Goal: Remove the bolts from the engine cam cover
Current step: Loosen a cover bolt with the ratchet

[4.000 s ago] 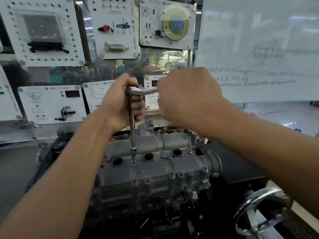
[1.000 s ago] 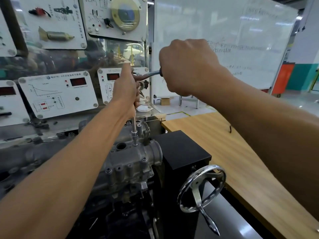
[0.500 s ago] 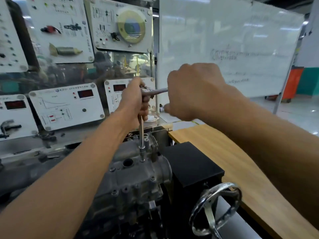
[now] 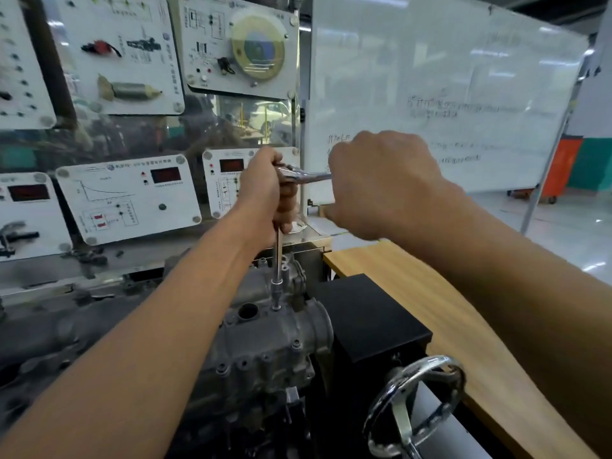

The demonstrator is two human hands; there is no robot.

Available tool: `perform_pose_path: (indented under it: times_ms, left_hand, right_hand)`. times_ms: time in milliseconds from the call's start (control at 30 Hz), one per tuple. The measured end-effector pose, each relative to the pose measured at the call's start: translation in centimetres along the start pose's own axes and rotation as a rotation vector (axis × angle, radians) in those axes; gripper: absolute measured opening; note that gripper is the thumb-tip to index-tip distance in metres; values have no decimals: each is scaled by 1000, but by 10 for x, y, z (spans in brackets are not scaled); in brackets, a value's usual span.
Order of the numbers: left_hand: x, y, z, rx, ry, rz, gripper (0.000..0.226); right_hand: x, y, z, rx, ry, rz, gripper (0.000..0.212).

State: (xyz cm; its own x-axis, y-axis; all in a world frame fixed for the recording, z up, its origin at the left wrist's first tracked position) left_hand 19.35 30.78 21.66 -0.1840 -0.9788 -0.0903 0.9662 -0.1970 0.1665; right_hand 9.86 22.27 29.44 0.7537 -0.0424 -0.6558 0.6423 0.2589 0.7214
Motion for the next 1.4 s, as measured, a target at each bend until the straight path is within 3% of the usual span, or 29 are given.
perform_pose_path:
  times_ms: [100, 133, 200, 267, 333, 400, 467, 533, 567, 633, 700, 733, 867, 1000, 1133, 1267, 1400]
  left_hand:
    - [15, -7, 0, 60, 48, 2, 65]
    - [25, -11, -1, 66, 52, -84, 58]
    - [46, -24, -1, 103, 118, -294, 45]
    - [46, -30, -2, 98, 166, -370, 46]
    - [31, -26, -1, 76, 87, -336, 48]
    - [3, -14, -5, 0, -48, -174, 50]
    - [-19, -9, -8, -40, -120, 27, 50]
    - [-16, -13, -4, 17, -67, 138, 48]
    - [-10, -15, -2, 62, -15, 163, 46]
    - [14, -22, 0, 133, 156, 101, 44]
    - [36, -29, -1, 136, 328, -55, 44]
    - [36, -31, 3, 128, 346, -89, 43]
    - [-4, -29, 21, 34, 124, -56, 50]
    - [-36, -38, 37, 49, 11, -88, 54]
    - [-61, -55, 34, 153, 43, -8, 51]
    - [-83, -65, 21, 190, 24, 163, 50]
    - [-82, -62, 12, 160, 3, 209, 42]
  right_hand:
    - [-14, -19, -12, -3, -9, 88, 46]
    - [-6, -15, -4, 13, 28, 96, 40]
    - [31, 4, 16, 47, 256, 6, 6]
    - [47, 21, 10, -15, 372, -18, 29]
    - [48, 33, 1, -81, 370, 9, 37]
    - [43, 32, -9, -128, 210, -29, 25]
    - [12, 21, -24, -182, 26, 114, 32]
    - [-22, -3, -44, -257, 54, 300, 45]
    - [-19, -8, -42, -249, 81, 314, 43]
    - [14, -7, -17, -109, 227, 195, 28]
    - [42, 4, 9, -43, 451, 182, 8]
    - [46, 10, 8, -40, 500, 157, 11]
    - [32, 37, 5, -135, 339, 135, 19]
    - [-7, 37, 12, -137, 327, 168, 30]
    - [-17, 11, -12, -150, 368, 151, 20]
    - [-20, -4, -35, -122, 346, 81, 29]
    - [-29, -13, -39, -89, 255, 68, 28]
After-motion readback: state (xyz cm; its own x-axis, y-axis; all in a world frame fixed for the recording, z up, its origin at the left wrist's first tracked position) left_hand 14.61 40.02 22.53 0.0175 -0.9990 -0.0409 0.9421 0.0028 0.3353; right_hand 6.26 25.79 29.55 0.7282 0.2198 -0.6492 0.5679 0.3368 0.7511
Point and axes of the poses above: each hand's wrist, its own y-axis towards the middle knuckle, its own x-axis out of the palm, z = x × y, the point moved 10 cm from there along y, towards the middle knuckle, and after that the axes turned 15 degrees about y, right-handed, at the moved point
